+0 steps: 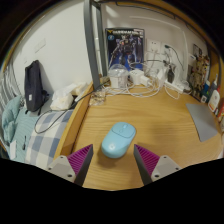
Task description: Arrange mouse
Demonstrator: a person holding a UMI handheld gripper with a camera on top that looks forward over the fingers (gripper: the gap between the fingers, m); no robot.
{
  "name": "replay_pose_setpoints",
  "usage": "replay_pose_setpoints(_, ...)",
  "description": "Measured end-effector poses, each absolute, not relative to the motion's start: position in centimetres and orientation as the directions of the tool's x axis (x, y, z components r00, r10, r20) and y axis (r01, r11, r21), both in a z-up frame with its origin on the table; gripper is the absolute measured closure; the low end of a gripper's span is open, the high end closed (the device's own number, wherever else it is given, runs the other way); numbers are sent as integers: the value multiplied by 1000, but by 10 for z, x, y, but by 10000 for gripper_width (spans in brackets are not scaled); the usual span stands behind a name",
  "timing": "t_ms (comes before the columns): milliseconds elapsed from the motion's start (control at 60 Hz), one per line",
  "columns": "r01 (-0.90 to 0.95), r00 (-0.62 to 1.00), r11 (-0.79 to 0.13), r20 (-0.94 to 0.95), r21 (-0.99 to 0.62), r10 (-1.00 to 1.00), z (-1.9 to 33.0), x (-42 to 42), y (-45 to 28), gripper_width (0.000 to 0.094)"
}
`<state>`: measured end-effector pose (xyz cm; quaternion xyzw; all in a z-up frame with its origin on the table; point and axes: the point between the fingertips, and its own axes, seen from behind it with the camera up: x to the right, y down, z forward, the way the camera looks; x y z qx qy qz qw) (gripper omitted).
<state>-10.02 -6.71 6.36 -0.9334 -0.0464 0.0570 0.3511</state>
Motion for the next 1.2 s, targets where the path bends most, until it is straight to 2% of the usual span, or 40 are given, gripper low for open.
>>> replay_pose_setpoints(333,101,989,-759,-17,-643,145,82,-43,8,109)
replay_pose_setpoints(467,128,985,-757,-7,-640,173,103,-27,32,130)
replay_pose_setpoints(533,128,985,-755,-8,-643,173,113,-16,39,178)
replay_pose_setpoints(567,126,986,-752,-5,-648,169,115,-11,44,226)
replay_pose_setpoints(600,123,986,-751,-7,-649,168,121,-5,47,316)
replay_pose_setpoints(733,139,985,-748,15,-649,170,138,17,61,383)
replay_pose_setpoints(750,147,985,-744,26,-651,172,140,24,66,445)
replay_pose_setpoints(833,132,988,-741,27,-658,153,151,39,73,531)
replay_pose_setpoints(967,104,992,-754,11,-649,127,166,66,83,565)
replay_pose_setpoints(1083,95,991,-751,-6,-653,130,204,95,91,565)
replay_pose_setpoints(1200,75,993,-681,-7,-728,117,302,151,134,565)
